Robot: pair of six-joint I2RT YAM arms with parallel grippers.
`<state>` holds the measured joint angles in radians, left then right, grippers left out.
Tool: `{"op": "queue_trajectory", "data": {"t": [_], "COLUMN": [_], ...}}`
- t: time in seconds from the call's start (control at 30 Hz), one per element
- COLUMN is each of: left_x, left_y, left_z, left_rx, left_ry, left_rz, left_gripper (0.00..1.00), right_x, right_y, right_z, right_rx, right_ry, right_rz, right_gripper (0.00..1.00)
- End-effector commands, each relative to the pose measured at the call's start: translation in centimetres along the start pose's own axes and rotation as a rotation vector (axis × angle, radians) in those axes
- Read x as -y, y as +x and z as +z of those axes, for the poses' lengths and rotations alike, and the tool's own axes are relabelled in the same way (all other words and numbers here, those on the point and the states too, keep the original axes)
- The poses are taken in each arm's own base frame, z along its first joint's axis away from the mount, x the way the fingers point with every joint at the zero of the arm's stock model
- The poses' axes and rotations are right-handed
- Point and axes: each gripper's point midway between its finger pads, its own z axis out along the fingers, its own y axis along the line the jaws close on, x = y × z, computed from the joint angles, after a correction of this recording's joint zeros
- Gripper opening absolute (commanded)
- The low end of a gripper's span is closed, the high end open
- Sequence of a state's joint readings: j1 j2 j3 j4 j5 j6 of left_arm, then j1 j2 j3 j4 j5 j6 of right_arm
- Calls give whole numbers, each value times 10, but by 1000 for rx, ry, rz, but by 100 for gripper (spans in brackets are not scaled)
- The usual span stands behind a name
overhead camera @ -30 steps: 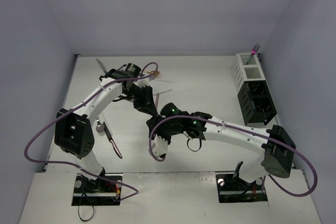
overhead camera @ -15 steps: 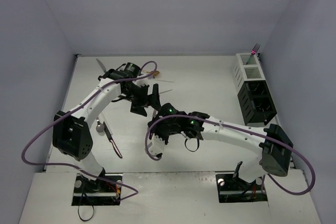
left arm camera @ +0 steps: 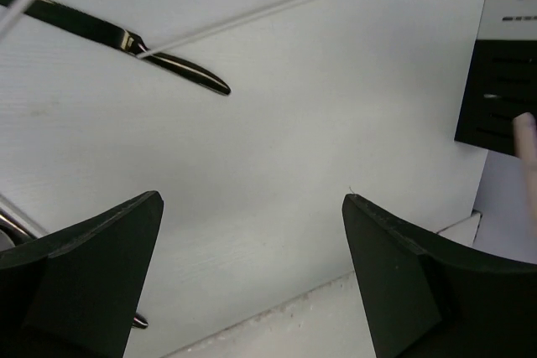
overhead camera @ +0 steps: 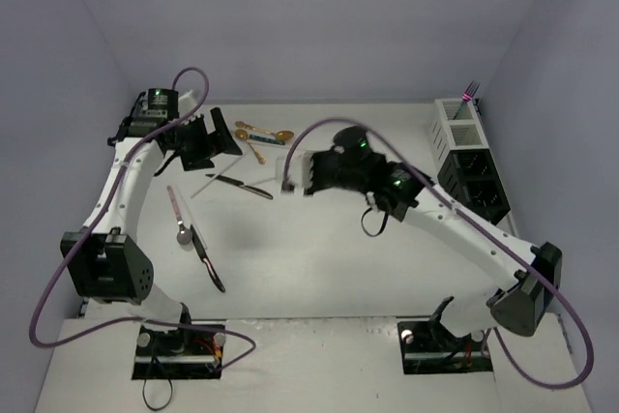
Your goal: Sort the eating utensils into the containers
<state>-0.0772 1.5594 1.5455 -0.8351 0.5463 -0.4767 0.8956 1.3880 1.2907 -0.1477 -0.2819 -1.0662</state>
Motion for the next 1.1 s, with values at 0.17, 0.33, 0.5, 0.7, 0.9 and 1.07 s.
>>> {"op": "queue_trajectory", "data": {"t": [0.17, 0.33, 0.5, 0.7, 0.9, 1.07], "left_x": [33, 31, 31, 26, 20, 17], "left_y": [-44, -50, -51, -55, -59, -61], "left_z": [-23, -8, 3, 12, 25, 32], "left_rx": [254, 279, 297, 306, 288, 279], "left_ry": [125, 62, 74, 63, 51, 39], "left_rz": [297, 350, 357, 362, 349, 339], "left_gripper": [87, 87, 87, 87, 87, 87], "right_x": [209, 254, 286, 299, 293, 282], "right_y": [154, 244, 284, 313, 354, 381], "right_z": [-165, -242, -282, -299, -300, -297], "right_rx": [-18, -8, 64, 78, 39, 0], "right_ry": [884, 1203, 1372, 1475, 1520, 1529], "right_rz": [900, 1024, 1005, 940, 957, 972], "right_gripper": [0, 0, 0, 0, 0, 0]}}
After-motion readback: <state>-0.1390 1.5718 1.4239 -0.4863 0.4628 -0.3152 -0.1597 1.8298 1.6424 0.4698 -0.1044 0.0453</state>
